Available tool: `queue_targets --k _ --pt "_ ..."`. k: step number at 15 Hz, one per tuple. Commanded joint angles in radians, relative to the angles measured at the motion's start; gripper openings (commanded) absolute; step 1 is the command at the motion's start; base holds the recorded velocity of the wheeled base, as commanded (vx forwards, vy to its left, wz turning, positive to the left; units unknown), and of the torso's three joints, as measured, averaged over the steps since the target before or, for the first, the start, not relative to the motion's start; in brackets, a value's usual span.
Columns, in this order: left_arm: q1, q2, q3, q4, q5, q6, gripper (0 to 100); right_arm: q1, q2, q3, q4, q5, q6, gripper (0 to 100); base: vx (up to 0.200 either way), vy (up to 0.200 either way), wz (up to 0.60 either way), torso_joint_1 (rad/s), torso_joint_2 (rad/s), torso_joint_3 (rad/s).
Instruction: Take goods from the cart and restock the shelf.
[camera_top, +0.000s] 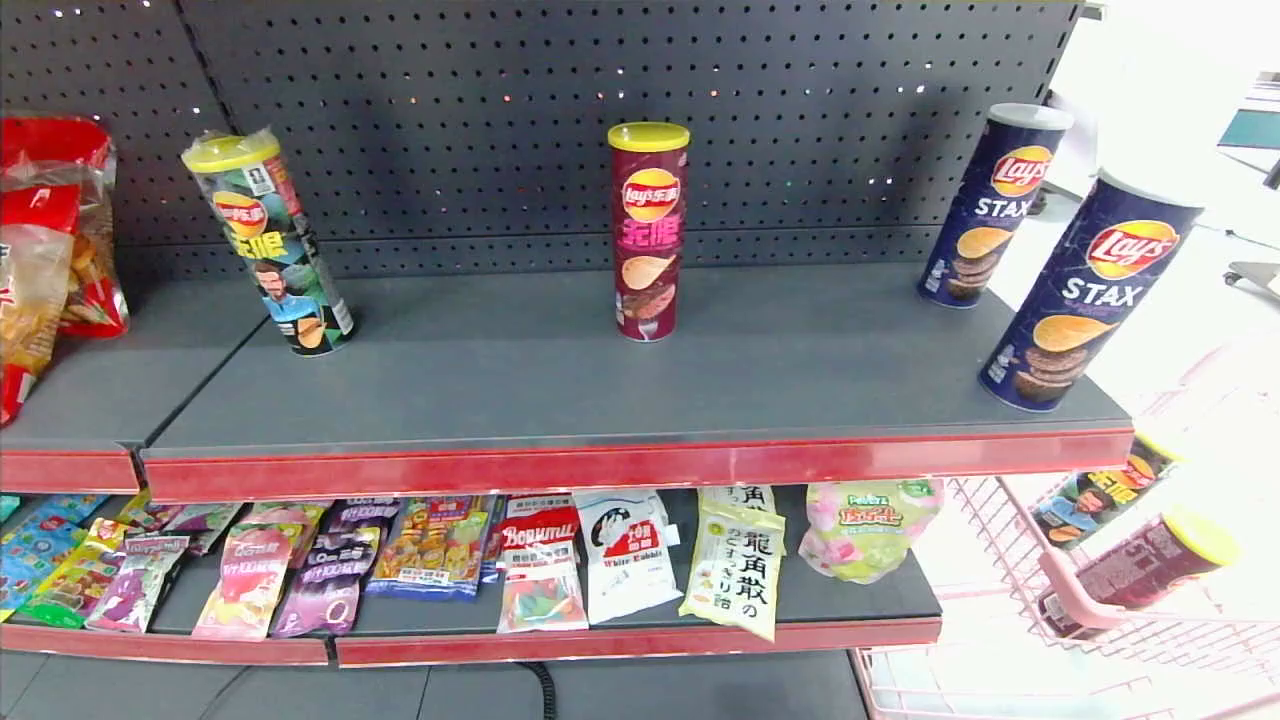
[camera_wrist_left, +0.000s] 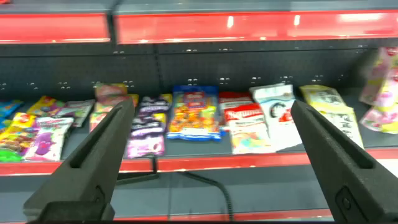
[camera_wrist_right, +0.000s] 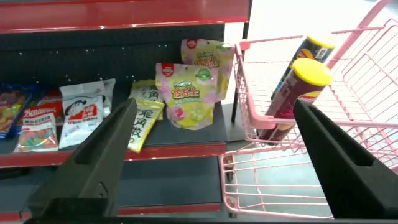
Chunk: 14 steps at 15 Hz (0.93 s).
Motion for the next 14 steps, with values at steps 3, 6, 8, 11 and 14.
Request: queue_targets --k 3,6,8,11,14 --pt "0.0 0.001 0.0 0.0 0.0 -0.002 100 0.001 0.0 0.0 0.0 0.0 -0.002 100 0.0 -0.2 0.0 0.002 0.0 0.002" --pt "0.0 0.001 0.0 0.0 0.0 -0.002 100 0.001 0.0 0.0 0.0 0.0 -0.002 100 0.0 -0.2 0.0 -0.002 0.0 0.001" --pt "0.0 0.001 0.0 0.0 0.0 -0.002 100 0.001 0.0 0.0 0.0 0.0 -0.002 100 0.0 -0.2 0.0 -0.002 0.0 0.005" --pt "0.0 0.001 0.0 0.0 0.0 -0.002 100 0.001 0.0 0.0 0.0 0.0 0.0 100 0.0 -0.2 0.0 0.001 0.0 0.002" --pt "0.0 0.001 0.0 0.0 0.0 -0.002 100 0.001 0.0 0.0 0.0 0.0 0.0 100 0.0 -0.2 0.0 0.005 0.01 0.004"
